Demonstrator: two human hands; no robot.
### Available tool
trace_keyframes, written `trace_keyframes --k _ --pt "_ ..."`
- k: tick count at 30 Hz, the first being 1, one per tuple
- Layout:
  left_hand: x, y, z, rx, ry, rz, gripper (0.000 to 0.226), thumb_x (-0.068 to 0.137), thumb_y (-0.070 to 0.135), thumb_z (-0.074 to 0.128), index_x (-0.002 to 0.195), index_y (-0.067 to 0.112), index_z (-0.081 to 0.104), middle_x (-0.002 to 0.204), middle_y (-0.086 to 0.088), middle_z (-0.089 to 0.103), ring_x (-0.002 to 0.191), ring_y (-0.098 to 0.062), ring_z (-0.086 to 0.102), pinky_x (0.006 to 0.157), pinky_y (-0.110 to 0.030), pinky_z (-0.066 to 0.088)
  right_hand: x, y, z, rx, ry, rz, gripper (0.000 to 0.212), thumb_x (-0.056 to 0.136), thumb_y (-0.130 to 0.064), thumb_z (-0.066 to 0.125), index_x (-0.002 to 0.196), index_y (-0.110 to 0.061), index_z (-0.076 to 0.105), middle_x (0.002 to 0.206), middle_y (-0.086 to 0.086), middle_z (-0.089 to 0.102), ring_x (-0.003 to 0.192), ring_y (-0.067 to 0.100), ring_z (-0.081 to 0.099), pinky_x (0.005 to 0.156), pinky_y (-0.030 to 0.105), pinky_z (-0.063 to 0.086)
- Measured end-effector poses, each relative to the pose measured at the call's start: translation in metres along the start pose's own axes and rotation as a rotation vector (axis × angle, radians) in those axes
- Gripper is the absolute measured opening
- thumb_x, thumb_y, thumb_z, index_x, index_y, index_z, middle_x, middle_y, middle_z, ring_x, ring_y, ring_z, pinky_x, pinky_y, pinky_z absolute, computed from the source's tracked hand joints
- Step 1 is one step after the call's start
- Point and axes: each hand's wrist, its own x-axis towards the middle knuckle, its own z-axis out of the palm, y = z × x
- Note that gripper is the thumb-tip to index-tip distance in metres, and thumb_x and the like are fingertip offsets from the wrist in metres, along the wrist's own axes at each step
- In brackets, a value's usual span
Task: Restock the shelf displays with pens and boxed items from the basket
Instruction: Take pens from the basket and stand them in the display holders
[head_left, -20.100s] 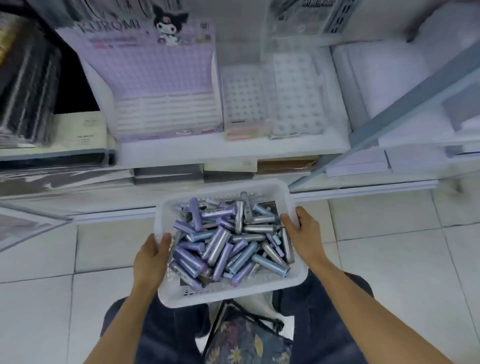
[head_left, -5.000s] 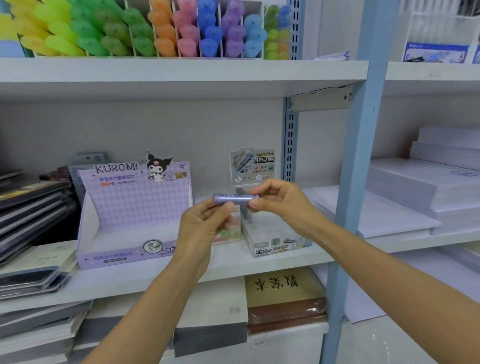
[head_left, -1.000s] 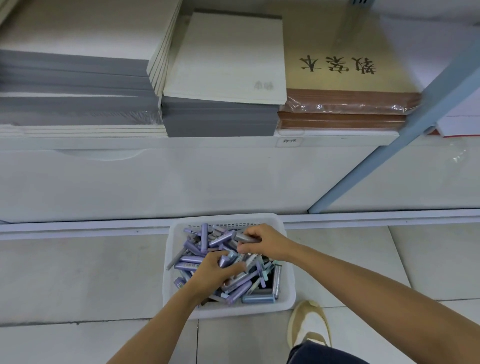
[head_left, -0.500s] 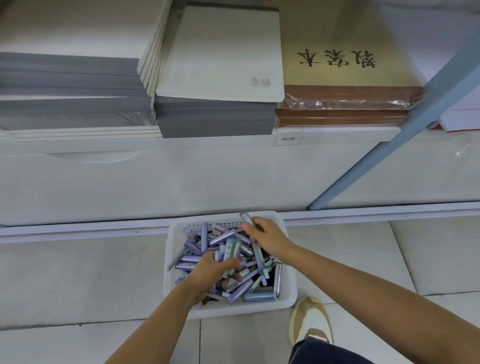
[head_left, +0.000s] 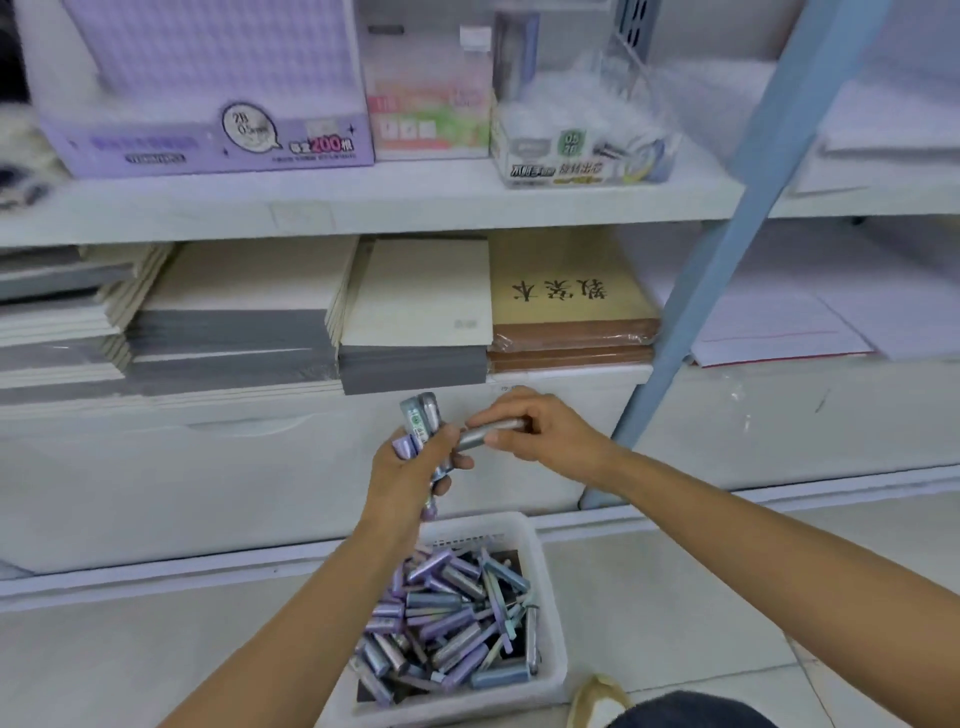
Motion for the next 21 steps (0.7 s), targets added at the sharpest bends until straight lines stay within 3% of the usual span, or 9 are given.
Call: trace_keyframes --k 3,9,16,18,21 --pt "-0.011 0.043 0.013 0.084 -0.045 0.054 0.012 0.090 0.023 0.068 0.083 0.016 0.060 0.068 -0.011 0.070 0.050 -0.015 0.039 0.040 -0.018 0.022 -0.008 -0.040 -0.021 0.098 0.062 -0.080 0.025 0.088 -0.006 0.067 0.113 -0.007 0.067 0.076 -0.004 0.060 0.061 0.006 0.051 0.057 0.019 0.044" --pt "-0.031 0.120 0.038 0.056 -0.081 0.104 0.014 0.089 0.030 0.067 0.100 0.023 0.062 0.070 -0.004 0.072 0.054 -0.011 0.049 0.038 -0.016 0.029 -0.022 -0.114 -0.052 0.281 0.211 -0.301 0.022 0.095 -0.004 0.056 0.116 -0.008 0.060 0.095 0.008 0.066 0.077 0.017 0.067 0.072 0.024 0.055" --pt "-0.031 0.189 0.054 0.045 -0.158 0.306 0.009 0.086 0.030 0.069 0.086 0.023 0.075 0.085 -0.006 0.076 0.082 -0.028 0.056 0.061 -0.026 0.032 -0.019 -0.190 -0.089 0.163 0.413 -0.493 0.020 0.094 -0.001 0.056 0.113 -0.002 0.062 0.095 0.005 0.066 0.080 0.011 0.067 0.072 0.023 0.055" --pt "-0.027 0.208 0.056 0.066 -0.182 0.361 0.007 0.083 0.034 0.071 0.080 0.033 0.077 0.088 -0.005 0.077 0.087 -0.030 0.055 0.062 -0.028 0.032 -0.011 -0.207 -0.104 0.127 0.501 -0.529 0.021 0.093 -0.001 0.058 0.114 0.000 0.062 0.095 0.006 0.067 0.081 0.012 0.067 0.072 0.021 0.055" --pt "-0.017 0.232 0.060 0.067 -0.181 0.411 0.013 0.082 0.034 0.073 0.083 0.020 0.074 0.084 -0.005 0.076 0.088 -0.031 0.055 0.060 -0.028 0.031 0.010 -0.228 -0.125 0.014 0.593 -0.529 0.019 0.092 -0.005 0.061 0.111 -0.001 0.064 0.095 0.012 0.067 0.084 0.017 0.067 0.073 0.022 0.056"
